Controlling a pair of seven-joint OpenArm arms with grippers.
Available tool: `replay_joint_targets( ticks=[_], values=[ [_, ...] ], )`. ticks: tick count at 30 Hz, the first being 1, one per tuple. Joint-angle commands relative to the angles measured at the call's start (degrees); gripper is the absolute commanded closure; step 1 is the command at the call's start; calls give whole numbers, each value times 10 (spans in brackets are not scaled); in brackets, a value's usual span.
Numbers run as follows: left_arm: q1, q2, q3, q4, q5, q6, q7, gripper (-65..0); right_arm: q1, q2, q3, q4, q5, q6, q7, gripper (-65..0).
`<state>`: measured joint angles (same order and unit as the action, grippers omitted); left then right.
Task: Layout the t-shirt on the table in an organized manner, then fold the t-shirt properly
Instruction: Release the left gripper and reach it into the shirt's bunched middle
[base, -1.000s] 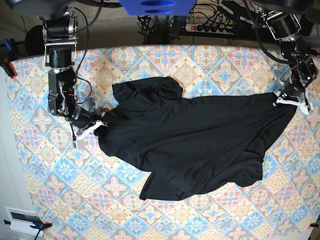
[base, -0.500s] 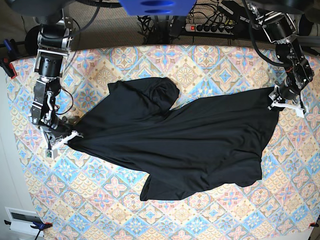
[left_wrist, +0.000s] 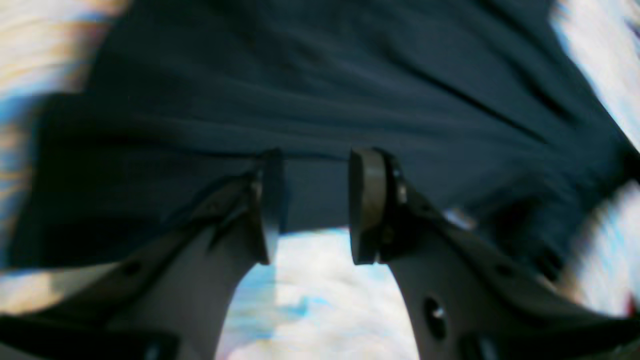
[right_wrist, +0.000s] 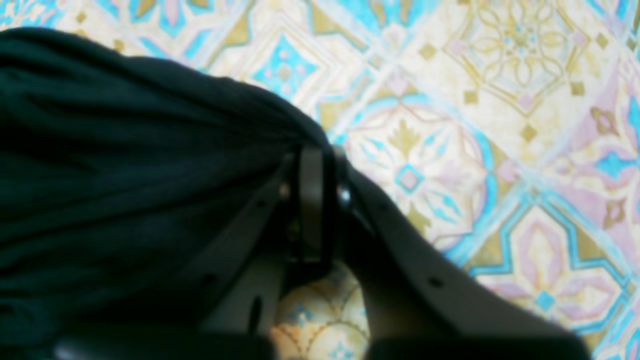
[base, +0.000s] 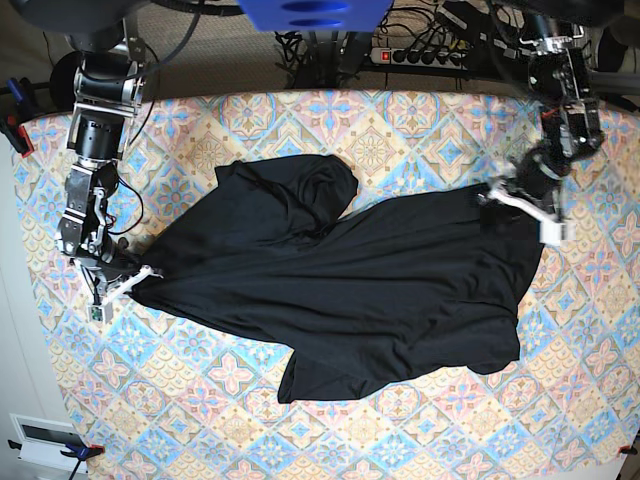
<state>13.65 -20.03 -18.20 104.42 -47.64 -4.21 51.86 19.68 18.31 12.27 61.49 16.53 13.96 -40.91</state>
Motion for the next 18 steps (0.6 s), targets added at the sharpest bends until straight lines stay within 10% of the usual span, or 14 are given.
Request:
replay_joint_targets(
  ticks=[1,9,18],
  values=[
    [-1,-4,23,15,-13,-3,-6,-219,15,12,3,11,2,1,12,0],
    [-23,21,214,1,28,1,-6,-219,13,12,3,16,2,1,12,0],
    [-71,98,262,-101,55,0,-10,-219,13,12,3,17,4,1,12,0]
  ],
)
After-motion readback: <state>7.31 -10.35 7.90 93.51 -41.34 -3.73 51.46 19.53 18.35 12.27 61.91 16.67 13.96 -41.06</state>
